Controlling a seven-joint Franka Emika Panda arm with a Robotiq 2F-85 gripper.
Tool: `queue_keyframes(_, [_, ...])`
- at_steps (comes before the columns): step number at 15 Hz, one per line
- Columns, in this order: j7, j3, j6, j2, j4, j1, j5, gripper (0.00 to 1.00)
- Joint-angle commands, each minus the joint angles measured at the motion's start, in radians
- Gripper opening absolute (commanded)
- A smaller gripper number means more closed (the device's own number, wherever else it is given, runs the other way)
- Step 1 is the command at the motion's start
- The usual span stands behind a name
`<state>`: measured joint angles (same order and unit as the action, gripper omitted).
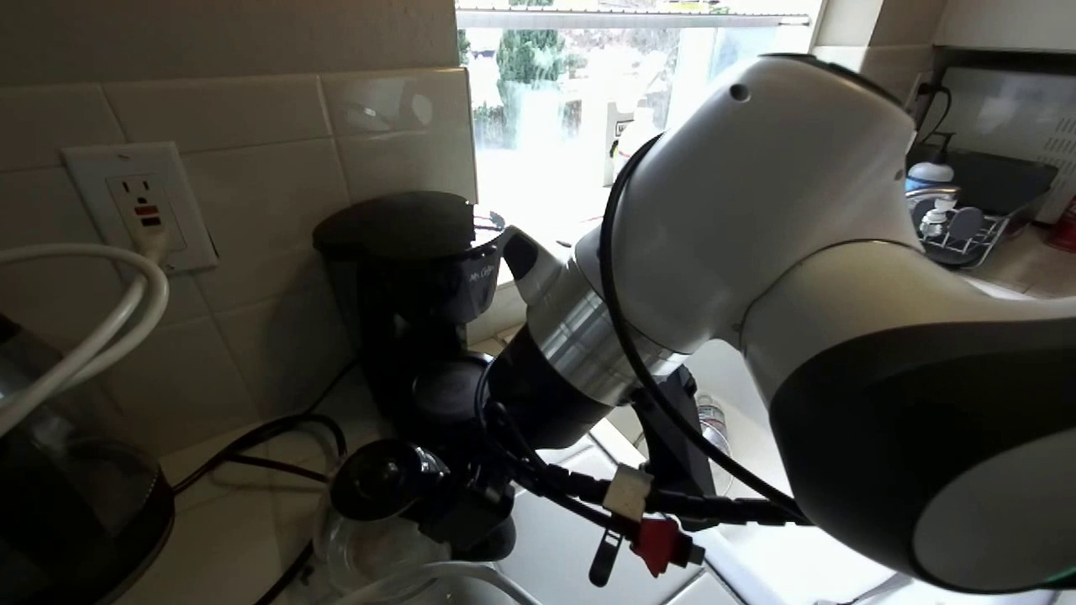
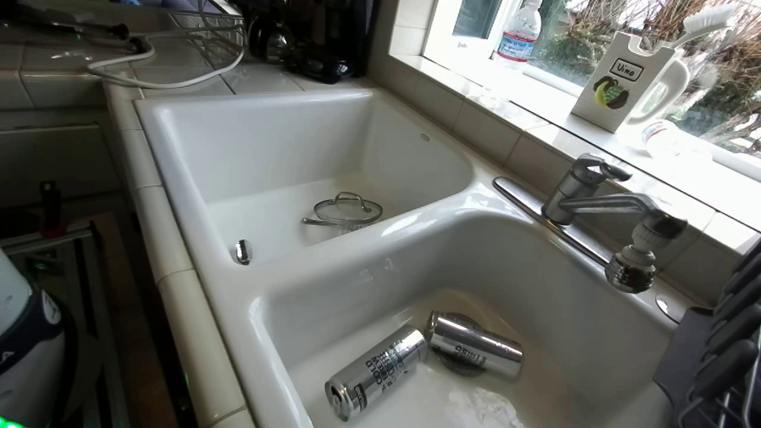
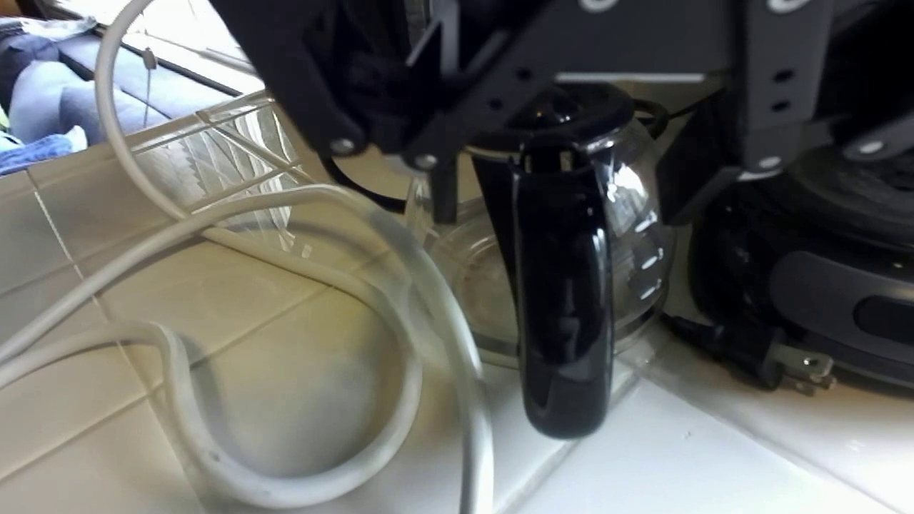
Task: Put the coffee pot on the coffee maker
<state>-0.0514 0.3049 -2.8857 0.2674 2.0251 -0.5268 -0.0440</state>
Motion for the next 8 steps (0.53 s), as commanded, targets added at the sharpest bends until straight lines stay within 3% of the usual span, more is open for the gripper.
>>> queue_keyframes(1, [-0.051, -0.023, 0.012, 0.039, -0.041, -0.036, -0.027, 0.48])
queue_keyframes(3, [-0.058, -0.006, 0.014, 0.045, -0.044, -0.021, -0.036, 0.34])
queue_keyframes(7, [-0.063, -0.007, 0.018, 0.043, -0.047, -0.02, -0.039, 0.23])
queue_keyframes(8, [-0.058, -0.005, 0.015, 0.04, -0.044, -0.017, -0.038, 0.07])
